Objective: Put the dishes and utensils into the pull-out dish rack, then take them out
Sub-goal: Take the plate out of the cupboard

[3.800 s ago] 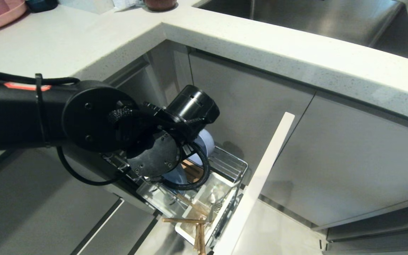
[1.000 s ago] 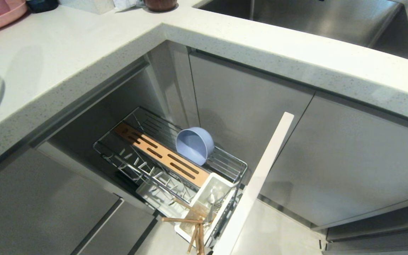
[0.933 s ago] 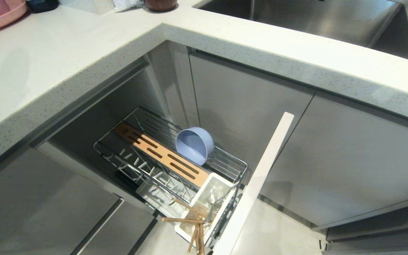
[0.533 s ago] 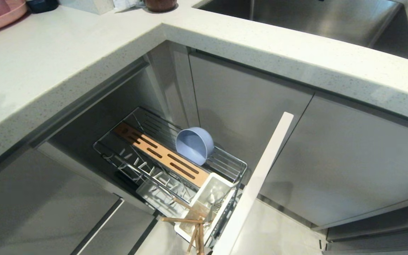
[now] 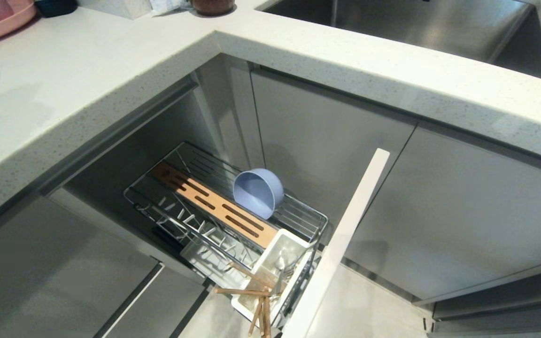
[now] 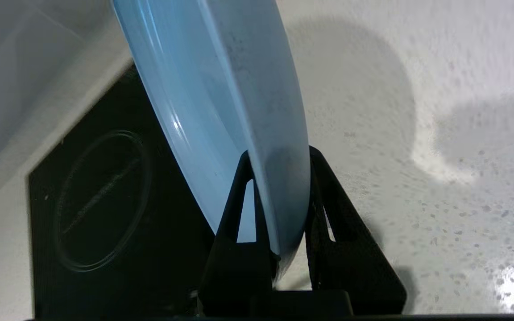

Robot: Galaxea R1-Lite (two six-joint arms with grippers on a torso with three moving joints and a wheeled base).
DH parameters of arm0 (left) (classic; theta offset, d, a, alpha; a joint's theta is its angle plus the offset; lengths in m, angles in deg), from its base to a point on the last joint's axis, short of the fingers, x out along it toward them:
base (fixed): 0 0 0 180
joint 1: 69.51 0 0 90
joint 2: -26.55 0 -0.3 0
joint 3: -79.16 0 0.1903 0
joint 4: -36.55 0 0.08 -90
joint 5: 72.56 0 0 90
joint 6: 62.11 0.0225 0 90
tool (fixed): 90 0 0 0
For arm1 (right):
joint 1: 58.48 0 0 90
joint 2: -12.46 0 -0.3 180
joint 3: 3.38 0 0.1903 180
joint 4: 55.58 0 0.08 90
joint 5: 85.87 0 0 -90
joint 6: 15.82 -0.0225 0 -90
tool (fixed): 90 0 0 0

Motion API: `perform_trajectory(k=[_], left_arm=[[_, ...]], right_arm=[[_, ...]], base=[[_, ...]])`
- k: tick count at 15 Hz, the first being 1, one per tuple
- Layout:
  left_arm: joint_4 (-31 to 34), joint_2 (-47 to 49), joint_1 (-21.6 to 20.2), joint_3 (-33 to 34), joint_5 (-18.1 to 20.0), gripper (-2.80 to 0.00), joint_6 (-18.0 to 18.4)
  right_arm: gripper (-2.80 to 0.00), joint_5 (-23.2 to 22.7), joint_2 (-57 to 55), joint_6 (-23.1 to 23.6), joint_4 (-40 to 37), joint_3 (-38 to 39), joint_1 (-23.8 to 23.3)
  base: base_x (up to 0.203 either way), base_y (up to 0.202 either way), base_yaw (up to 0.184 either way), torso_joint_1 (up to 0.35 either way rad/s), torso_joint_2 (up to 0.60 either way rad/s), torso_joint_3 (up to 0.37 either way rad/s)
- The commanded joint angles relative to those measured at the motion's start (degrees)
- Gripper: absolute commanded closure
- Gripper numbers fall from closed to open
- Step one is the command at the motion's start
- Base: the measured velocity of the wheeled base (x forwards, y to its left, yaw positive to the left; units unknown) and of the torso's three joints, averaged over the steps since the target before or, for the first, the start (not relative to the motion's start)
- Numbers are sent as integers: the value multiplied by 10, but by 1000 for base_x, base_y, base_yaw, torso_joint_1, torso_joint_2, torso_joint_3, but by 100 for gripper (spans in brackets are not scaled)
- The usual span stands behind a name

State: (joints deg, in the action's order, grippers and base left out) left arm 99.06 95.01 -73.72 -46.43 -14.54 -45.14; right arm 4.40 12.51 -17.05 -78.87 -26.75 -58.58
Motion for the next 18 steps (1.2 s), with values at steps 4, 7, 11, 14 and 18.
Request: perform_trajectory(k=[4, 7, 11, 14, 18], left_arm=[[42, 131, 102, -41, -109, 0, -1], [80, 156, 132, -48, -123, 0, -5], [82, 167, 141, -45, -123, 0, -8], [82, 167, 142, -31, -114, 0, -9], [82, 161, 146, -26, -111, -280, -9]], right_arm=[[0, 0, 2, 0, 0, 1, 0], [0, 0, 1, 0, 0, 1, 0], [0, 0, 2, 0, 0, 1, 0], [0, 0, 2, 0, 0, 1, 0], [0, 0, 1, 0, 0, 1, 0]], base=[[0, 0, 0, 0, 0, 0], [0, 0, 0, 0, 0, 0], [0, 0, 0, 0, 0, 0], [0, 0, 0, 0, 0, 0], [0, 0, 0, 0, 0, 0]])
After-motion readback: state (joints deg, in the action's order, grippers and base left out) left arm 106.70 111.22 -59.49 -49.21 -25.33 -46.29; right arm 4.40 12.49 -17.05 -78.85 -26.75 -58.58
